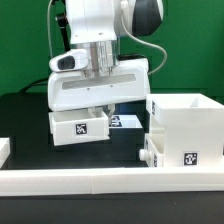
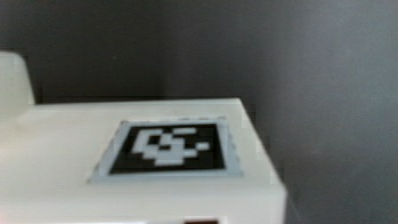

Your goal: Assemble drawer

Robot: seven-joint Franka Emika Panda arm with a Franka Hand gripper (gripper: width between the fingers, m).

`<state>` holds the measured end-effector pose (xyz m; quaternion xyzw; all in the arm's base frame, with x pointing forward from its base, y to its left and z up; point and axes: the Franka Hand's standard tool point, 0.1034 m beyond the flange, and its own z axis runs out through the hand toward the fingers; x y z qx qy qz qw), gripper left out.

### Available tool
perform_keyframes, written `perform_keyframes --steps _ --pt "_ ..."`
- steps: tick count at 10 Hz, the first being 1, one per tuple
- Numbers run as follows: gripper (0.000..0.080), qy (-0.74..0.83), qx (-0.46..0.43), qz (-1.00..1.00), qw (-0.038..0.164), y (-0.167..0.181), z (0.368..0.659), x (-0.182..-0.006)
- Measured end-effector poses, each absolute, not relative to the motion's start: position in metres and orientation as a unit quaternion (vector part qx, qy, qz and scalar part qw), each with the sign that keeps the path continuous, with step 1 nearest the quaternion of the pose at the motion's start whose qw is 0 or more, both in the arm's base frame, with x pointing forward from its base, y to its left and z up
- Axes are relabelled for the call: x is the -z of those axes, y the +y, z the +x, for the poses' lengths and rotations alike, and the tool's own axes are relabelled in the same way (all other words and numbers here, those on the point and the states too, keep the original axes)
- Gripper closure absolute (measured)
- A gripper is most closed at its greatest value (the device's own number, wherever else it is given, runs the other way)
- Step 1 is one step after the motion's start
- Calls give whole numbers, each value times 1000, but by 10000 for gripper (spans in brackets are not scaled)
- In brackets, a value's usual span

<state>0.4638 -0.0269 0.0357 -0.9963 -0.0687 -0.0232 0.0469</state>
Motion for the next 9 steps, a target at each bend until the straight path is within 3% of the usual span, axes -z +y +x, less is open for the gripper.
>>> perform_keyframes --steps 5,9 --pt "758 -350 21 -936 38 -37 485 -44" --pt "758 -478 20 -878 32 -40 482 -41"
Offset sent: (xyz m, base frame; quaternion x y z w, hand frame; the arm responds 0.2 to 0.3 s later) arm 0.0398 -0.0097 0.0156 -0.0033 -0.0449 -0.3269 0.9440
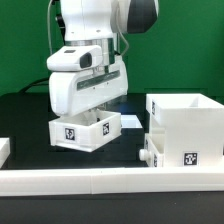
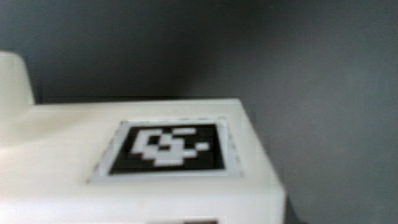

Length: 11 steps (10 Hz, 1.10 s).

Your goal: Assemble drawer

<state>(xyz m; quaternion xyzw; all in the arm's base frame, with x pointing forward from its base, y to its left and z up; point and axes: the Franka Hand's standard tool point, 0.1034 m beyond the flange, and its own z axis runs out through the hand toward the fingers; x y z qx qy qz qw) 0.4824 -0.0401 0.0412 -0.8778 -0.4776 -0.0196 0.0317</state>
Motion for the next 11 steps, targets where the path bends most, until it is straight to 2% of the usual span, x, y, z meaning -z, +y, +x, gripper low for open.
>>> perform_keyframes --steps 4,8,11 --pt "758 -617 17 -787 11 -42 500 -48" --pt "758 -669 13 -743 11 -43 501 -46" --pt "758 -675 3 -738 13 -21 533 -53"
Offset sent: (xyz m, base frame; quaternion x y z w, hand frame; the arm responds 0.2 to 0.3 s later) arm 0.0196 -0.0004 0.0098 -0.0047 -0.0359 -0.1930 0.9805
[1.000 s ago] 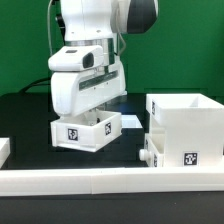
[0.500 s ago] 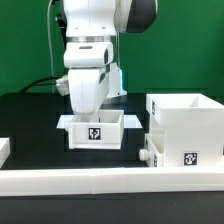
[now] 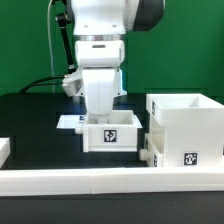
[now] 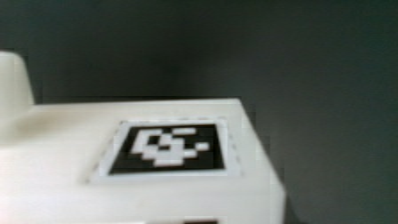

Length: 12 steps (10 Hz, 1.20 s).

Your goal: Assemble drawer

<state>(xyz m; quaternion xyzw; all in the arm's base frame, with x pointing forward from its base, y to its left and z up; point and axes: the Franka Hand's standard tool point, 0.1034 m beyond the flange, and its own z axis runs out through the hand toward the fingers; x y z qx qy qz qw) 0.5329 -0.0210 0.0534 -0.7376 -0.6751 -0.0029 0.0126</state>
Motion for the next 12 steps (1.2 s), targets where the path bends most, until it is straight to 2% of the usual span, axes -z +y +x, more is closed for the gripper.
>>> perform_keyframes --steps 4,6,12 --pt "758 -676 2 -737 13 -21 535 -51" --pt "758 -683 -13 -730 26 -17 537 -54" --pt "758 -682 -11 -731 24 -16 542 -57"
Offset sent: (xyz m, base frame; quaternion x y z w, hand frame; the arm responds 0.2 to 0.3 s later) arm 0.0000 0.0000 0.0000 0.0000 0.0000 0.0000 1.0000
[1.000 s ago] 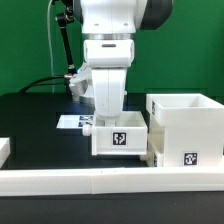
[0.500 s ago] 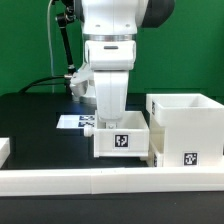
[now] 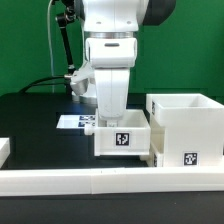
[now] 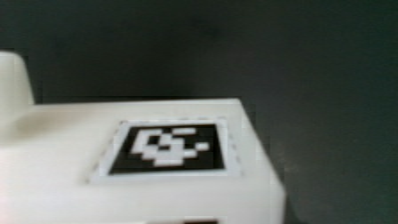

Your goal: Assemble drawer

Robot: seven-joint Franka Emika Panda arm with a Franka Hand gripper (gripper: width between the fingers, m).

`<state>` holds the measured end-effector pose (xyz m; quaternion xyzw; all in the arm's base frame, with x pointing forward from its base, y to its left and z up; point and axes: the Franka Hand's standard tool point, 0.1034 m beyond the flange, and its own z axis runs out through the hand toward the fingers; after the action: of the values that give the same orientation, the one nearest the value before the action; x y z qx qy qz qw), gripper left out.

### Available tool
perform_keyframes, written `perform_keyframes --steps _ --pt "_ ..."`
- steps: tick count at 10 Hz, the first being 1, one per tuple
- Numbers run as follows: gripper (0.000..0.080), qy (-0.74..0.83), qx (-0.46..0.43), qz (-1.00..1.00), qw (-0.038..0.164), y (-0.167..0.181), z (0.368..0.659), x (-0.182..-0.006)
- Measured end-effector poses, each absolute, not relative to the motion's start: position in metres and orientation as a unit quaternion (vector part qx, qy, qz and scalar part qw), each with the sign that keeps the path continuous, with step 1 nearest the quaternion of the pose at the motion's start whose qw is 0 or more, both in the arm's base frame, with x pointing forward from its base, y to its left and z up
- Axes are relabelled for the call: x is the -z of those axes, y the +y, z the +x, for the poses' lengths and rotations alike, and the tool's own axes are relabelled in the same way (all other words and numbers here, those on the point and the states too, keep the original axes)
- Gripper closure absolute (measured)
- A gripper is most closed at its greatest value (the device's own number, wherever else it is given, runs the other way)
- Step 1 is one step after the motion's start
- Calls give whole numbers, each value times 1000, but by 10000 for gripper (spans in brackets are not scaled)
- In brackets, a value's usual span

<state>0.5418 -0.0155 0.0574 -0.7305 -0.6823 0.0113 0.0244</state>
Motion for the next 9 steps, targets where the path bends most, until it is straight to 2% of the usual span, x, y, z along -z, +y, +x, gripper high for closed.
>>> perform_keyframes --steps 1,9 --pt "758 -683 -4 -731 18 -15 544 -57" --pt "758 -681 4 -732 11 -17 556 -59"
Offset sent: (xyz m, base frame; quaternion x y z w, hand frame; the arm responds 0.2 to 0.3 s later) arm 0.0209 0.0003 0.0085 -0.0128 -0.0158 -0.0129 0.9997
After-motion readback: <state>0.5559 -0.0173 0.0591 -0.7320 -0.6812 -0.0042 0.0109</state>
